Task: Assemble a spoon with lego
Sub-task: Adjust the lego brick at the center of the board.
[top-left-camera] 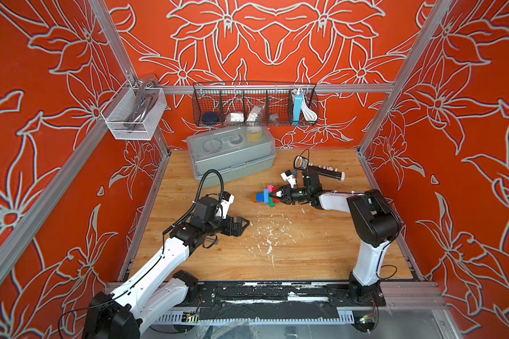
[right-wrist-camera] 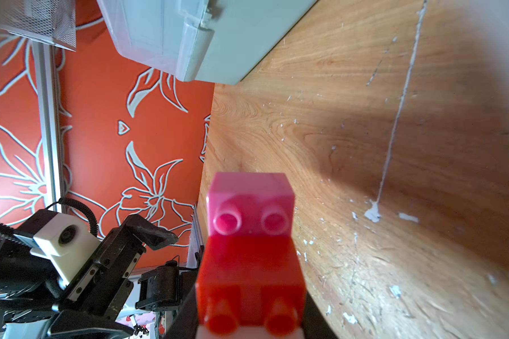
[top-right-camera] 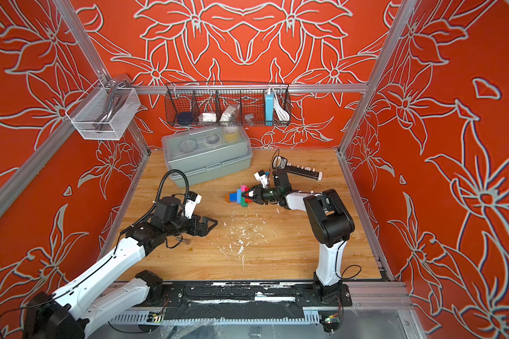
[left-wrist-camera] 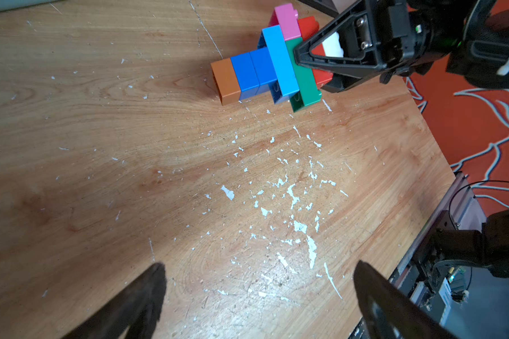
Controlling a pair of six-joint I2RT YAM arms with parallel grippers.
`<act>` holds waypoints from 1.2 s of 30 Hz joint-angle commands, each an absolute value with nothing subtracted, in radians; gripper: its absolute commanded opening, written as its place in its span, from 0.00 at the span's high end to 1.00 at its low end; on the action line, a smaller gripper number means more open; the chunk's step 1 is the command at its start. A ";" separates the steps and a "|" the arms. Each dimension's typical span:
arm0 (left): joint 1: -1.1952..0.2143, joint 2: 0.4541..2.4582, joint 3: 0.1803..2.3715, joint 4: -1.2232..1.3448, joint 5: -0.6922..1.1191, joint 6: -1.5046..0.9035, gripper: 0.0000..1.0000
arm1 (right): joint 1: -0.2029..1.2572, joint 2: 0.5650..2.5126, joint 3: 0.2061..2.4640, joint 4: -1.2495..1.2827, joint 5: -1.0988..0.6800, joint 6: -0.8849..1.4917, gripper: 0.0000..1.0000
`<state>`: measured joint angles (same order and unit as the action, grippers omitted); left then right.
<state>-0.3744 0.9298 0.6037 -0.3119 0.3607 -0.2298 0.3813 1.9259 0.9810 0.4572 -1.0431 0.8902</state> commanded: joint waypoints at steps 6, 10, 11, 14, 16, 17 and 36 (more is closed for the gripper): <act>-0.380 0.931 0.599 -0.299 0.365 -0.236 0.02 | 0.370 2.012 0.920 0.763 -1.101 1.070 0.95; -0.380 0.924 0.595 -0.305 0.361 -0.235 0.02 | 0.369 2.035 0.917 0.761 -1.112 1.061 0.94; -0.381 0.923 0.595 -0.305 0.361 -0.236 0.02 | 0.370 2.042 0.916 0.759 -1.114 1.060 0.94; -0.381 0.920 0.594 -0.308 0.356 -0.235 0.02 | 0.368 2.058 0.913 0.756 -1.116 1.059 0.93; -0.380 0.921 0.593 -0.308 0.355 -0.235 0.02 | 0.367 2.067 0.914 0.746 -1.119 1.054 0.91; -0.380 0.922 0.595 -0.310 0.354 -0.235 0.02 | 0.367 2.070 0.915 0.737 -1.117 1.050 0.89; -0.381 0.914 0.635 -0.347 0.339 -0.219 0.02 | 0.331 2.045 0.978 0.225 -1.045 0.778 0.20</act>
<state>-0.3744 0.9283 0.6041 -0.3275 0.3462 -0.2321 0.3481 2.0510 0.9691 0.4171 -1.1069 0.8757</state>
